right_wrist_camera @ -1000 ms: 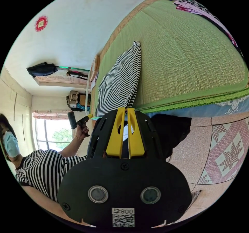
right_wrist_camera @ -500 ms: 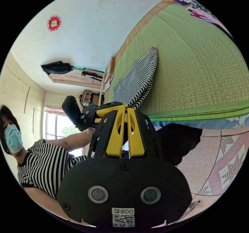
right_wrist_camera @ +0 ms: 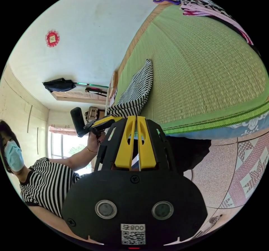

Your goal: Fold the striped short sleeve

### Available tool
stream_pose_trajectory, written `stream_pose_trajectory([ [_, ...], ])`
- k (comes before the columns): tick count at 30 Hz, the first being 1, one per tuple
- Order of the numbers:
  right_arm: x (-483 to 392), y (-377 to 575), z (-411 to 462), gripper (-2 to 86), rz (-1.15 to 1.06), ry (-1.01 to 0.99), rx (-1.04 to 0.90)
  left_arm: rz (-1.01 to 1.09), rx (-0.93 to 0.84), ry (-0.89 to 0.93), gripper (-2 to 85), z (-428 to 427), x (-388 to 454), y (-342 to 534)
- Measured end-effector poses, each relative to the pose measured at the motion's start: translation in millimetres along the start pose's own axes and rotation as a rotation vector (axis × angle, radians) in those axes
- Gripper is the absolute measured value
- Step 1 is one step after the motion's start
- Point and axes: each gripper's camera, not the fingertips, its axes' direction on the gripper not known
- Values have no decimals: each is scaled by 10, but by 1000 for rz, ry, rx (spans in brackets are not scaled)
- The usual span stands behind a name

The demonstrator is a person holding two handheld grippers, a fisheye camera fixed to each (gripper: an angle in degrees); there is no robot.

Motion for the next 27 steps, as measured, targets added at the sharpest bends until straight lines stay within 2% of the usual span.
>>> stream_pose_trajectory([
  [5, 100, -338, 191, 75, 41, -9, 2, -58, 40, 48, 8, -143, -106, -35],
  [11, 106, -844, 444, 97, 72, -37, 3, -44, 30, 56, 9, -187, -55, -134],
  [27, -26, -1878, 1107, 95, 93, 24, -73, -15, 0, 123, 7, -181, -70, -354],
])
